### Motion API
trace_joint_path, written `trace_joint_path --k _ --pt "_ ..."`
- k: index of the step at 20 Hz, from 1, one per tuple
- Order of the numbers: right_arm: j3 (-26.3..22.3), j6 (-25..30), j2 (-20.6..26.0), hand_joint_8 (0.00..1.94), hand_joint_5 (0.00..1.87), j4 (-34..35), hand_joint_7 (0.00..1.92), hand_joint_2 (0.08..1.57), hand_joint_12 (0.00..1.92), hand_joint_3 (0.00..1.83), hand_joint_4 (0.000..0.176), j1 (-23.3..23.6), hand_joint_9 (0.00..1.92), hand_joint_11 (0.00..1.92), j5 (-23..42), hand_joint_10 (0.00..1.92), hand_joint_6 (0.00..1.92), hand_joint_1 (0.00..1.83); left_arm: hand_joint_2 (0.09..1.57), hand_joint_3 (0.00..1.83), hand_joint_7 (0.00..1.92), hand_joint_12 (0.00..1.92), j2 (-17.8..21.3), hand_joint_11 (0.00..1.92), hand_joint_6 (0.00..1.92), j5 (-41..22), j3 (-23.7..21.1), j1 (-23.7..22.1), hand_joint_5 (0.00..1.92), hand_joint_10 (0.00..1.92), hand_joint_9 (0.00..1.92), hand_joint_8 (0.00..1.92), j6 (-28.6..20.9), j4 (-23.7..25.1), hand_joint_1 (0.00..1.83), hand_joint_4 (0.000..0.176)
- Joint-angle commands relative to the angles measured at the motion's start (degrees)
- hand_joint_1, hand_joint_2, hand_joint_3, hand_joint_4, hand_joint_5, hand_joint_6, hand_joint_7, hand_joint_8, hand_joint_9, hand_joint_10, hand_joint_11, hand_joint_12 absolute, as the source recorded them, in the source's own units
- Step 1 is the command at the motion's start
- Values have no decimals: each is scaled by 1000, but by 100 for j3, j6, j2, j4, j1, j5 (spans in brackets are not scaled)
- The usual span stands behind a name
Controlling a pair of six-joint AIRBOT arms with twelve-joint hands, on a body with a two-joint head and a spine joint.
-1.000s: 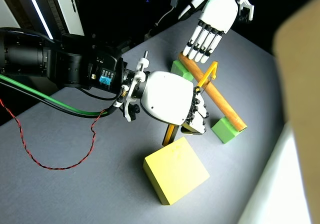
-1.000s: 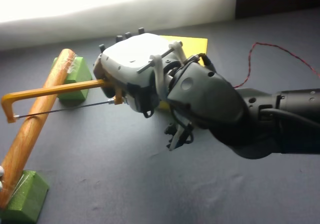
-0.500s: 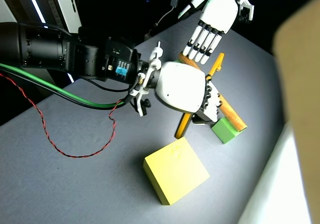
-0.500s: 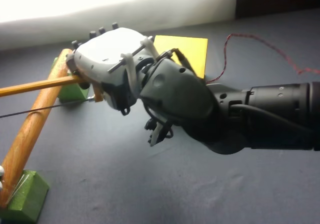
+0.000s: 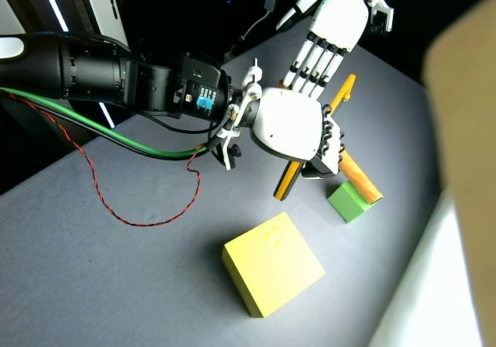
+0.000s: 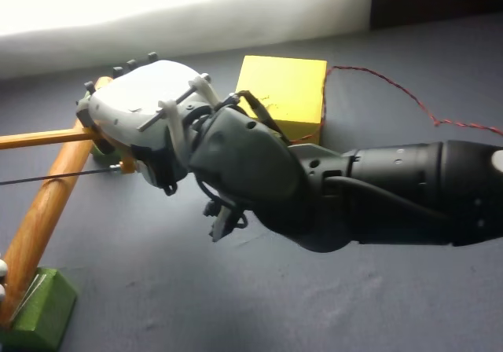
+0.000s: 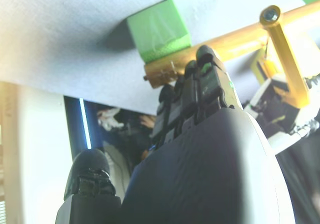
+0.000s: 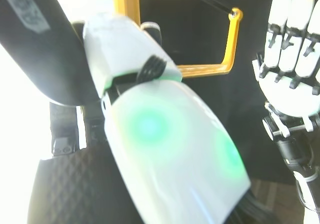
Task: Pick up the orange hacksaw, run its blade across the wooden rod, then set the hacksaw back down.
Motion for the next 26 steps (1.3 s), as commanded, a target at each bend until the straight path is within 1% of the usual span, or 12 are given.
trace_joint_path --k 1,3,6,10,11,13,14,16,20,22,23,26 --pt "25 16 -61 1362 559 -296 574 1293 1921 0 0 84 570 533 166 1542 1607 1455 1200 1 8 85 -18 0 2 -190 -18 -45 30 0 0 2 17 -263 0 0" --pt "167 40 -208 1356 562 -297 583 1289 1921 0 0 125 584 525 -37 1534 1592 1456 1199 0 12 86 -19 0 3 -169 -28 -45 35 2 6 3 17 -263 0 0" --pt "233 6 -346 1381 541 -297 573 1293 1921 0 0 164 574 540 -31 1534 1619 1455 1197 1 28 149 -19 0 2 -169 -41 -46 49 2 23 2 17 -263 0 0" --pt "197 66 -338 1405 544 -297 569 1291 1921 0 0 125 585 547 -167 1529 1589 1456 1198 1 31 194 -7 0 4 -170 -45 -41 61 2 27 2 17 -263 0 0" --pt "127 61 -287 1426 540 -297 555 1296 1921 1 0 107 560 547 -159 1538 1621 1454 1195 0 29 183 -2 0 1 -172 -43 -47 57 1 26 1 17 -263 0 0" --pt "-157 -6 -87 1415 540 -297 564 1296 1921 0 0 35 557 545 67 1548 1611 1455 1191 0 36 180 4 0 3 -182 -43 -54 60 3 28 2 17 -263 0 0" --pt "-383 -53 88 1423 544 -297 560 1295 1921 0 0 -22 556 550 259 1550 1597 1455 1193 0 31 181 4 0 1 -182 -43 -59 56 1 25 0 17 -263 0 0" --pt "-641 -114 345 1357 562 -296 599 1286 1921 0 0 -100 580 542 264 1534 1566 1456 1199 2 43 180 4 0 2 -182 -46 -60 60 5 35 5 17 -263 0 0" --pt "-1165 -137 977 1407 550 -295 566 1292 1921 1 0 -318 567 550 185 1535 1599 1455 1197 1 42 203 -3 0 3 -182 -39 -68 65 4 38 2 17 -263 0 0" --pt "-1458 -141 1347 1416 555 -294 567 1292 1921 0 0 -450 589 511 301 1512 1607 1457 1201 1 41 185 -3 0 0 -182 -42 -69 60 1 36 0 17 -263 0 0" --pt "-1615 -153 1555 1437 531 -293 548 1298 1921 2 0 -527 568 535 364 1530 1641 1455 1202 2 44 186 -4 0 3 -182 -43 -71 66 2 38 1 17 -263 0 0" --pt "-1855 -170 1820 1455 522 -293 524 1300 1907 0 0 -642 571 565 645 1524 1648 1454 1205 2 51 218 -19 0 5 -182 -34 -73 79 3 45 2 17 -263 0 0"
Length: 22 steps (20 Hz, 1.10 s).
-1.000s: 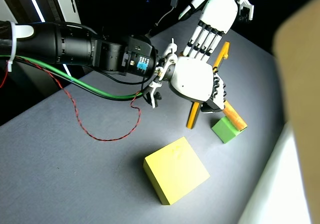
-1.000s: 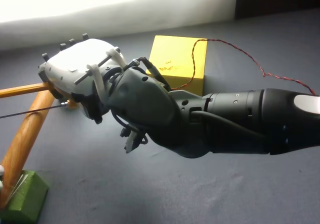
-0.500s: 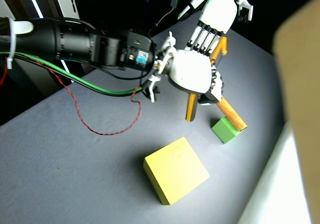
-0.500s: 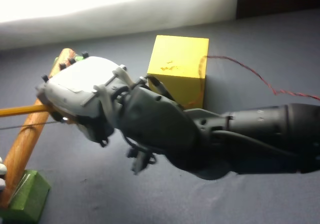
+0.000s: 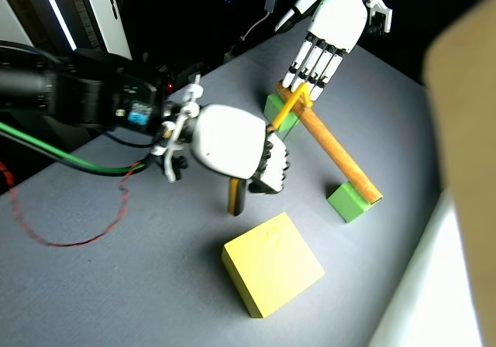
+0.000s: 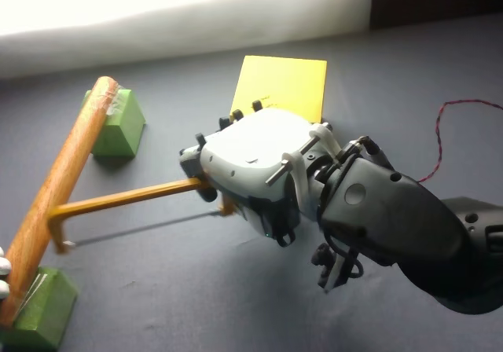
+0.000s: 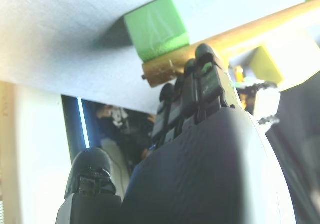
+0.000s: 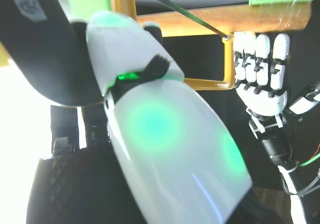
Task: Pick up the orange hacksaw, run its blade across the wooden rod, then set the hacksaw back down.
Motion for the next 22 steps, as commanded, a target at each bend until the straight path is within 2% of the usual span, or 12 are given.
trace_joint_path --k 1,4,6,8,17,22 --pt "-31 -36 2 1455 522 -326 524 1300 1907 0 0 63 571 565 428 1524 1648 1454 1205 2 51 218 -23 0 5 -193 7 -36 79 3 45 2 2 -235 0 0" --pt "76 -71 -56 1436 559 -326 538 1294 1917 0 0 184 560 562 564 1554 1572 1455 1202 0 41 171 -25 0 2 -193 5 -49 63 3 31 1 2 -235 0 0" --pt "171 -133 -96 1399 550 -326 572 1290 1921 0 0 328 581 538 514 1529 1589 1456 1200 0 38 188 -16 0 3 -193 3 -47 69 2 34 0 2 -235 0 0" --pt "162 -201 -109 1456 541 -326 520 1300 1917 2 0 400 551 558 530 1564 1610 1453 1201 0 29 172 -16 0 0 -198 8 -53 64 0 26 0 2 -235 0 0" --pt "-26 -387 9 1381 557 -326 578 1289 1921 0 0 681 568 550 721 1549 1570 1455 1199 0 63 240 -13 0 4 -206 -13 -67 87 5 56 4 2 -235 0 0" --pt "-265 -457 82 1416 539 -326 565 1289 1894 0 0 760 557 592 1170 1558 1569 1456 1196 0 48 200 -29 0 1 -206 -15 -65 69 0 47 0 2 -235 0 0"
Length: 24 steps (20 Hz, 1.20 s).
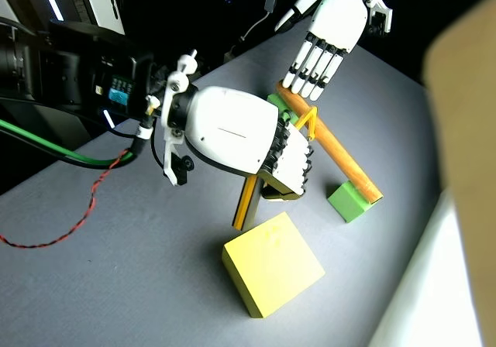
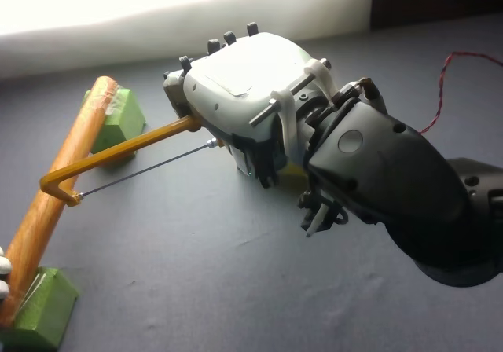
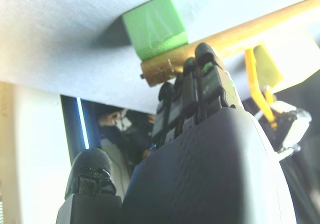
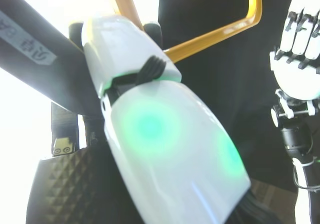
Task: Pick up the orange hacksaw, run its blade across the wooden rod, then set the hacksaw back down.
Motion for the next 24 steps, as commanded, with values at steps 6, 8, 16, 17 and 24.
trace_joint_path --k 6,8,16,17,24 --pt "88 -12 -166 1407 555 -379 595 1288 1919 0 0 221 550 558 739 1553 1552 1456 1199 0 40 166 -39 0 0 -201 7 -47 64 0 34 0 2 -235 0 0" --pt "120 54 -251 1399 555 -379 593 1287 1921 0 0 182 560 556 867 1548 1553 1456 1197 0 42 175 -39 0 1 -201 6 -46 67 1 37 1 2 -235 0 0" --pt "414 194 -657 1390 575 -379 595 1280 1903 0 0 153 577 583 491 1539 1534 1457 1200 1 48 223 -28 0 1 -212 -4 -41 80 1 50 1 2 -235 0 0" --pt "400 182 -641 1421 555 -379 579 1291 1920 1 0 156 541 559 385 1568 1556 1455 1197 0 47 245 -28 0 0 -221 -3 -41 79 0 49 0 3 -235 0 0" --pt "-557 66 377 1410 562 -379 589 1288 1920 0 0 70 563 533 432 1543 1560 1457 1199 0 68 259 -39 0 6 -230 -6 -44 100 4 63 5 6 -235 0 0"
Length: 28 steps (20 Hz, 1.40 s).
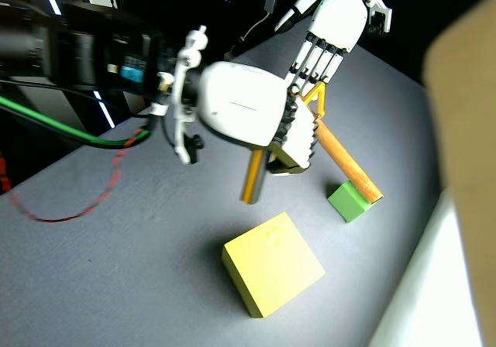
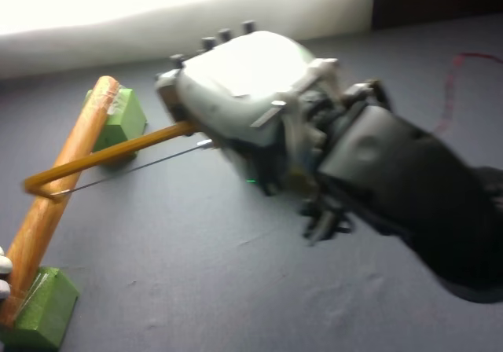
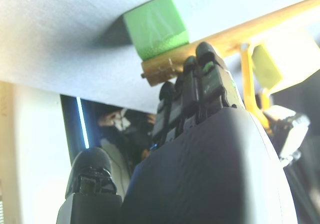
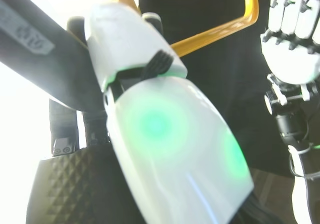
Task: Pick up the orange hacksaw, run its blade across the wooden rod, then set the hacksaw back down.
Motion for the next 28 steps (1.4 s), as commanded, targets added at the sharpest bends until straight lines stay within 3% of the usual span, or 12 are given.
trace_joint_path --k 1,4,10,16,19,24,28 --pt "-167 57 151 1416 558 -390 579 1288 1917 0 0 0 568 548 343 1541 1556 1457 1197 0 52 246 -35 0 1 -223 -7 -31 84 1 51 2 6 -241 0 0" --pt "-543 139 527 1424 547 -391 557 1288 1906 0 0 -128 576 572 195 1539 1563 1457 1197 0 64 260 -40 0 6 -223 -5 -33 95 4 60 6 5 -241 0 0" --pt "-1212 775 770 1434 551 -392 545 1292 1921 0 0 -797 582 552 839 1544 1558 1456 1195 0 55 232 -66 0 1 -223 13 -32 81 2 51 2 5 -241 0 0" --pt "-1251 1214 1035 1432 566 -397 491 1297 1921 1 0 -1343 618 501 701 1537 1560 1454 1197 0 52 218 -81 0 1 -223 20 -34 79 1 46 2 5 -241 0 0" --pt "-1292 1738 1123 1489 629 -1163 493 1274 1874 5 0 -1751 627 637 1112 1536 1490 1458 1194 0 49 219 -83 0 0 -233 25 -30 77 1 46 0 5 -241 0 0" --pt "-1420 1730 979 1465 658 -1195 538 1264 1870 0 0 -1899 634 646 1523 1511 1418 1459 1196 0 62 239 -79 0 2 -253 21 -43 85 2 53 2 18 -241 0 0" --pt "-1538 1770 913 1555 604 -1195 467 1292 1915 1 0 -2094 567 646 1795 1624 1381 1454 1199 1 44 240 -81 0 0 -251 18 -37 74 0 44 0 17 -241 0 0"
